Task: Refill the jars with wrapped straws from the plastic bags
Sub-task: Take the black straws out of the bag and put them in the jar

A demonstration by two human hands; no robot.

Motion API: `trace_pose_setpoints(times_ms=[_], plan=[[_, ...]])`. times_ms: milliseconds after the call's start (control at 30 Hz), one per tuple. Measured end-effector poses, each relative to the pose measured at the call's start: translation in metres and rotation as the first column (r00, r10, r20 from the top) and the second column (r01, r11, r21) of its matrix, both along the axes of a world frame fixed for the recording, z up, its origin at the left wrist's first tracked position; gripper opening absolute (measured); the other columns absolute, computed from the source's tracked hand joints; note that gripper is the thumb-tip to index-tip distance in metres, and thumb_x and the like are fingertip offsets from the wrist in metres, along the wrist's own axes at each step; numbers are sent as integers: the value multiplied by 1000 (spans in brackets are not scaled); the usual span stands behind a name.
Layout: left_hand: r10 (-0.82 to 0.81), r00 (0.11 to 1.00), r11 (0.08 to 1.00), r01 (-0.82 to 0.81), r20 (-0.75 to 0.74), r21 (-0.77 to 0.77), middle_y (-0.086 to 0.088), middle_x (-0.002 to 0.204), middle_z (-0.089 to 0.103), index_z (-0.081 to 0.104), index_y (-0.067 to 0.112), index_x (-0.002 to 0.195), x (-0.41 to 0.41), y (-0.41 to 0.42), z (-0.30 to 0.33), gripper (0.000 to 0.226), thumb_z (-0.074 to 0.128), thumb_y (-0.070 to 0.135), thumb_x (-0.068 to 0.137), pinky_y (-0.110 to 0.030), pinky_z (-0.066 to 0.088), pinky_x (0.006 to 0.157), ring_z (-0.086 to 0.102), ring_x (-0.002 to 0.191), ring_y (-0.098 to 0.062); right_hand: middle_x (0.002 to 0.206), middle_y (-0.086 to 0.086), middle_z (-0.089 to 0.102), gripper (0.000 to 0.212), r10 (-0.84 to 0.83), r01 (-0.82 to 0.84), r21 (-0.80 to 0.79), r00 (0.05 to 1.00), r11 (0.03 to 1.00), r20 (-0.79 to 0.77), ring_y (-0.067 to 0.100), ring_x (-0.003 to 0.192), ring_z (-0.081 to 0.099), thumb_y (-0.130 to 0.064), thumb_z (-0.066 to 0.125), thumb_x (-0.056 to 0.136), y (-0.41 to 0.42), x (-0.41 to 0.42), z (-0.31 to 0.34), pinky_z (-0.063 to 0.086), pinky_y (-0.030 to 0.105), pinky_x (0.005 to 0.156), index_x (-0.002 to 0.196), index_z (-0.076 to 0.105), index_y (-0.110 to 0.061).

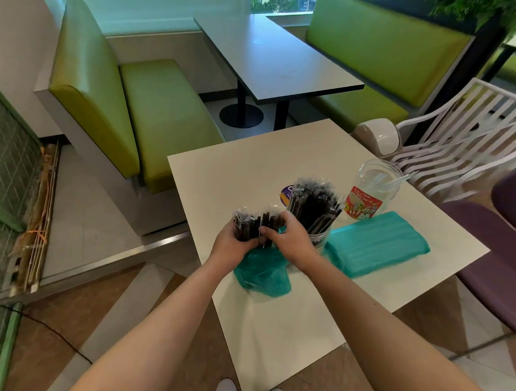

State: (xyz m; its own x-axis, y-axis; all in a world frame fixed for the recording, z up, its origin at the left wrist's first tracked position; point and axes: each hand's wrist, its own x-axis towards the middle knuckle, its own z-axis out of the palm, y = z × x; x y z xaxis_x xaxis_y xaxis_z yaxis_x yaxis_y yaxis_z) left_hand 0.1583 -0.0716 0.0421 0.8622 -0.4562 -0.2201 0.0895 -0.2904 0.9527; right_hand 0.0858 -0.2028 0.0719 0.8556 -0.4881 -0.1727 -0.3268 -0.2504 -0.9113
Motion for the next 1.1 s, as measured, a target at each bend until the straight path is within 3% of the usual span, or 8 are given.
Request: trace_pose_setpoints(times_ms=[167, 267, 433, 533, 633, 800, 1033, 1100], plan=[[-35, 999, 999, 34, -29, -28, 7, 105, 70, 60, 27, 111, 0, -3, -2, 52, 89, 21, 68, -35, 54, 90, 66, 102, -15, 99, -7, 68, 30, -45, 43, 18, 997, 999, 64, 9, 93, 63, -22, 78, 80, -3, -3, 2, 49, 23, 81, 106, 62, -21], [-52, 998, 998, 51, -29, -33, 5, 108, 71, 60, 25, 114, -1, -4, -1, 56, 90, 21, 67, -37, 54, 91, 66, 103, -16, 87, -6, 68, 20, -62, 59, 54, 997, 997, 53, 11, 81, 64, -21, 79, 79, -4, -3, 4, 54, 27, 70, 93, 65, -21], [-51, 999, 999, 51, -20, -6, 6, 100, 70, 63, 27, 106, -3, -6, 3, 36, 83, 22, 76, -35, 54, 90, 66, 101, -18, 90, 7, 70, 20, -52, 48, 94, 998, 994, 36, 14, 68, 63, -22, 80, 78, -6, -6, 8, 53, 22, 55, 91, 69, -13], [-37, 999, 999, 37, -26, -2, 7, 100, 69, 63, 26, 107, -3, -7, 3, 34, 81, 23, 78, -32, 53, 88, 65, 101, -18, 93, 9, 70, 23, -70, 67, 87, 997, 994, 38, 13, 65, 61, -23, 78, 81, -8, -7, 9, 54, 24, 56, 96, 69, -9], [-29, 999, 999, 29, -18, 14, 8, 101, 67, 61, 26, 109, -3, -8, 5, 35, 80, 26, 80, -31, 51, 88, 63, 100, -16, 88, -2, 67, 18, -82, 83, -40, 996, 996, 31, 5, 73, 59, -29, 69, 88, -9, -8, 12, 47, 21, 64, 97, 65, -15], [-32, 999, 996, 31, 6, 79, 8, 104, 64, 59, 25, 116, 0, -11, 6, 43, 80, 34, 79, -30, 47, 85, 60, 101, -17, 91, -3, 68, 26, -72, 79, -144, 996, 986, 54, 15, 86, 64, -37, 51, 98, -18, -8, 36, 51, 36, 79, 108, 56, -14], [-4, 999, 990, -1, 39, 142, 6, 112, 65, 60, 25, 119, 2, -15, 2, 50, 80, 41, 77, -39, 50, 93, 60, 105, -18, 88, -4, 70, 18, -191, 225, -150, 958, 963, 215, 8, 75, 66, -33, 48, 101, -49, -9, 90, 48, 14, 55, 107, 48, -16], [1, 999, 989, -7, 42, 150, 8, 110, 64, 60, 25, 118, 2, -15, 2, 49, 81, 39, 76, -38, 50, 92, 59, 104, -18, 89, -3, 71, 18, -235, 281, -145, 934, 949, 269, 7, 75, 66, -32, 48, 101, -58, -8, 105, 46, 13, 55, 109, 47, -16]])
